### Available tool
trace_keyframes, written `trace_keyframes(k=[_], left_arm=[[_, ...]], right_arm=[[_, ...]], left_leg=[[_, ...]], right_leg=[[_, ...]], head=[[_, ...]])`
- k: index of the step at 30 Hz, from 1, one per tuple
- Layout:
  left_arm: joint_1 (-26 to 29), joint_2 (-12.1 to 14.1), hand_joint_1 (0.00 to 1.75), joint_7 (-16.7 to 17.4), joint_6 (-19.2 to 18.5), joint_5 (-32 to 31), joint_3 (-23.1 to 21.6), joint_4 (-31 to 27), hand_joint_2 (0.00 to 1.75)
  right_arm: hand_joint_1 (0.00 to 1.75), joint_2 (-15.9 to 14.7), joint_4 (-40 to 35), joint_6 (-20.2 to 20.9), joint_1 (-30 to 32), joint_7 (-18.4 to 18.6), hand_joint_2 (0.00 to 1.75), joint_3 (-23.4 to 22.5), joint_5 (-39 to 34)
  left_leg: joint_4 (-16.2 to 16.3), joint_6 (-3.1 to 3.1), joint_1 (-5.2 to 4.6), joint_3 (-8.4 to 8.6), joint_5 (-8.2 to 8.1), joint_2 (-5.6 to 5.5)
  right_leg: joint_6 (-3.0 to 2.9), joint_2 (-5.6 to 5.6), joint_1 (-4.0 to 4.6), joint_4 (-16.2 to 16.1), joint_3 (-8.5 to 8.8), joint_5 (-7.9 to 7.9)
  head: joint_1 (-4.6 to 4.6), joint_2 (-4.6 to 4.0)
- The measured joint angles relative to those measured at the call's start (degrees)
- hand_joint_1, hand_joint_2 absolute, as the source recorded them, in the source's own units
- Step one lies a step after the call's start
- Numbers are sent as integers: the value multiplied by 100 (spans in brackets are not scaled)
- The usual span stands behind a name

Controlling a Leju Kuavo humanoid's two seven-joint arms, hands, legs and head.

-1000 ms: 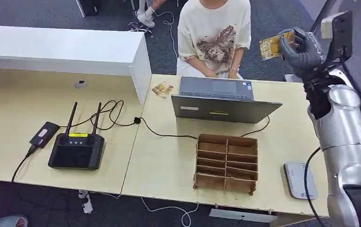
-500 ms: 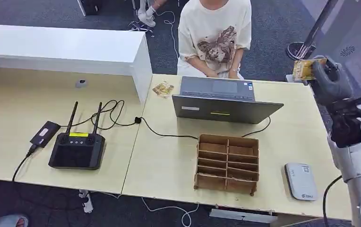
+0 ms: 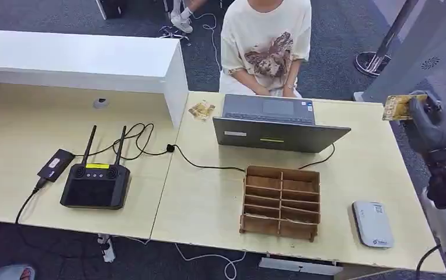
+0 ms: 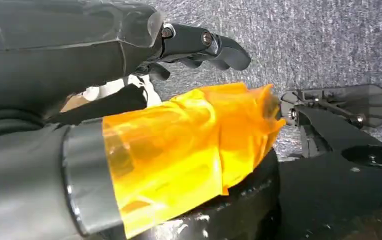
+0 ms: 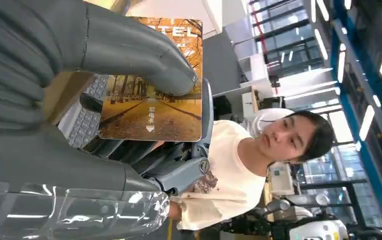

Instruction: Pass the card to the sensor for recognition and then transmit it.

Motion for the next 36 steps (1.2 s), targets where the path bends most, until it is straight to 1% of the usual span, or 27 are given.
trace_keyframes(k=[4, 8, 10, 13, 15, 17, 24, 28, 32, 36], left_arm=[[11, -2, 0, -35, 15, 9, 0, 0, 0], [29, -2, 0, -42, 39, 35, 0, 0, 0], [34, -4, 0, -54, 94, 68, 2, 0, 0], [39, -44, 0, -88, 317, 122, 13, 0, 0], [38, -68, 0, -88, 360, 129, 15, 0, 0], [37, -94, 0, -88, 372, 129, 15, 0, 0], [37, -109, 0, -88, 361, 116, 15, 0, 0], [37, -109, 0, -83, 332, 98, 15, 0, 0], [28, -109, 0, -68, 306, 31, 15, 0, 0], [25, -111, 0, -68, 297, 0, 15, 0, 0]], right_arm=[[175, -90, -451, 212, 844, -136, 175, -442, -125], [175, -129, -880, 403, 1745, -212, 175, -941, -11], [175, -170, -1071, 492, 2199, -243, 175, -1191, 239], [175, -212, -1295, 717, 2826, -274, 175, -1522, 715], [175, -212, -1399, 802, 3080, -274, 175, -1681, 863], [175, -212, -1478, 802, 3238, -256, 175, -1784, 972], [175, -214, -1660, 704, 3642, -210, 175, -1909, 1642], [175, -249, -1749, 374, 3857, -149, 175, -1889, 2453], [175, -308, -1752, 39, 3890, 13, 175, -1682, 3144], [175, -311, -1706, -148, 3865, 52, 175, -1401, 3387]], left_leg=[[0, 6, -1, -2, -6, 0], [-1, 8, -1, -5, -10, 0], [-1, 11, -1, -6, -12, -1], [-1, 17, -2, -7, -16, 2], [-2, 17, -2, -6, -16, 8], [-2, 17, -2, -3, -16, 15], [-1, 17, -2, 0, -16, 15], [-1, 17, -2, -2, -16, 16], [-2, 17, -2, -1, -16, 18], [-2, 17, -2, -2, -15, 17]], right_leg=[[6, 1, -1, -6, -1, -6], [11, -2, -1, -7, -1, -11], [11, -4, -1, -7, -1, -11], [10, -1, -2, -7, -1, -11], [10, 7, -2, -7, -2, -11], [11, 12, -2, -7, -2, -11], [11, 12, -2, -7, -1, -11], [11, 12, -2, -6, 0, -11], [11, 17, -2, -6, -1, -11], [11, 14, -2, -6, 0, -11]], head=[[-2, 0], [-2, 0], [-4, 0], [-2, 0], [-2, 0], [0, 0], [-2, 0], [-2, 0], [-2, 0], [0, 0]])
